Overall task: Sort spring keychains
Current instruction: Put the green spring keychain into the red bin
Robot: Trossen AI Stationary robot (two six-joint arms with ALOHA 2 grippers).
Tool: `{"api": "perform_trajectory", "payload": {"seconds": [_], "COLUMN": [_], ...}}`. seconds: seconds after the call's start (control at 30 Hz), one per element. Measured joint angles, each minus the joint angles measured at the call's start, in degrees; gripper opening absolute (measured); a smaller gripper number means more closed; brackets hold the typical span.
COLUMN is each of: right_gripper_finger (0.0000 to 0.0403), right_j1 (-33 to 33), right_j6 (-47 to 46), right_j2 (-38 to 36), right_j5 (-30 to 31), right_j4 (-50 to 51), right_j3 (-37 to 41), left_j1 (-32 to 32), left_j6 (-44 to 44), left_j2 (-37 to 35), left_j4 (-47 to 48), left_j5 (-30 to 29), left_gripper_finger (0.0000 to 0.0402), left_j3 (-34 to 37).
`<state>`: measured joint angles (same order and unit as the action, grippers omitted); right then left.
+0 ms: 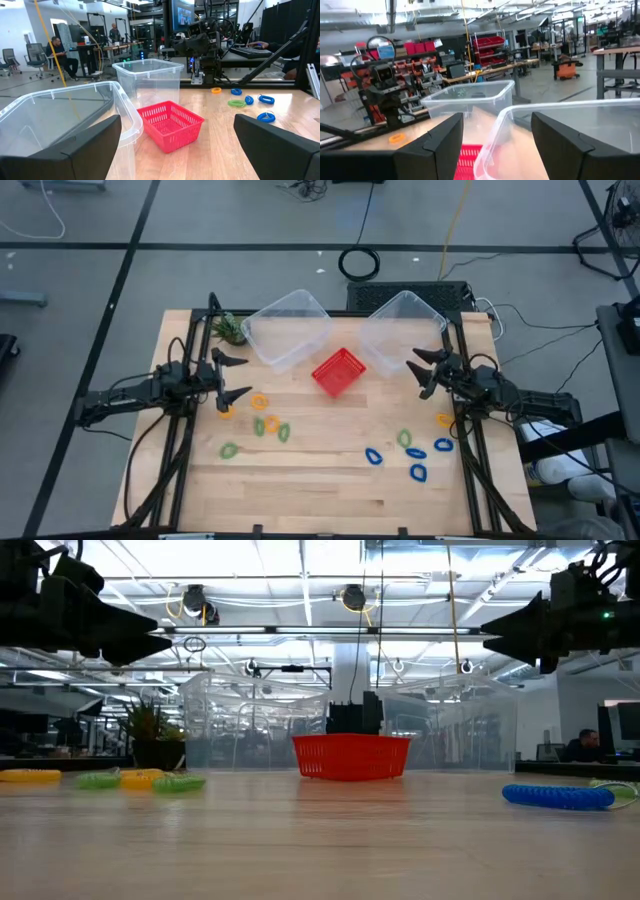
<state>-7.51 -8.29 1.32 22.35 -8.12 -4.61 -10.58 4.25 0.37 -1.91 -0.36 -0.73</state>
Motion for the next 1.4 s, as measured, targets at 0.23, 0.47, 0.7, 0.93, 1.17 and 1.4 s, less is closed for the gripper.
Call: {"api": "perform_trajectory", "payload": {"seconds": [0.23, 0.47, 0.7, 0.93, 1.17, 1.4], "right_gripper_finger": [0.0235, 0.027, 0.0306, 0.0306, 0.0289, 0.0292], "right_j1": [0.0, 0.0, 0.0, 0.1, 0.1, 0.1], "right_j6": [-0.4, -5.6, -11.0, -14.5, -15.1, -17.6], "right_j2": [7.6, 20.0, 29.8, 37.6, 43.3, 49.9], "right_j5": [3.4, 3.1, 2.9, -3.6, -7.9, -14.3], "right_j4": [8.6, 22.0, 37.2, 51.0, 62.7, 74.3], "right_j3": [-13.0, -28.3, -41.6, -53.8, -62.2, -71.6], "left_j1": [0.0, 0.0, 0.0, 0.0, 0.0, 0.0], "left_j6": [0.0, 0.0, 0.0, 0.0, 0.0, 0.0], "left_j2": [0.0, 0.0, 0.0, 0.0, 0.0, 0.0], "left_j4": [0.0, 0.0, 0.0, 0.0, 0.0, 0.0], "left_j5": [0.0, 0.0, 0.2, 0.2, 0.2, 0.2], "left_gripper_finger": [0.0395, 0.0395, 0.0395, 0.0395, 0.0395, 0.0395], "left_j3": [0.0, 0.0, 0.0, 0.0, 0.0, 0.0]}}
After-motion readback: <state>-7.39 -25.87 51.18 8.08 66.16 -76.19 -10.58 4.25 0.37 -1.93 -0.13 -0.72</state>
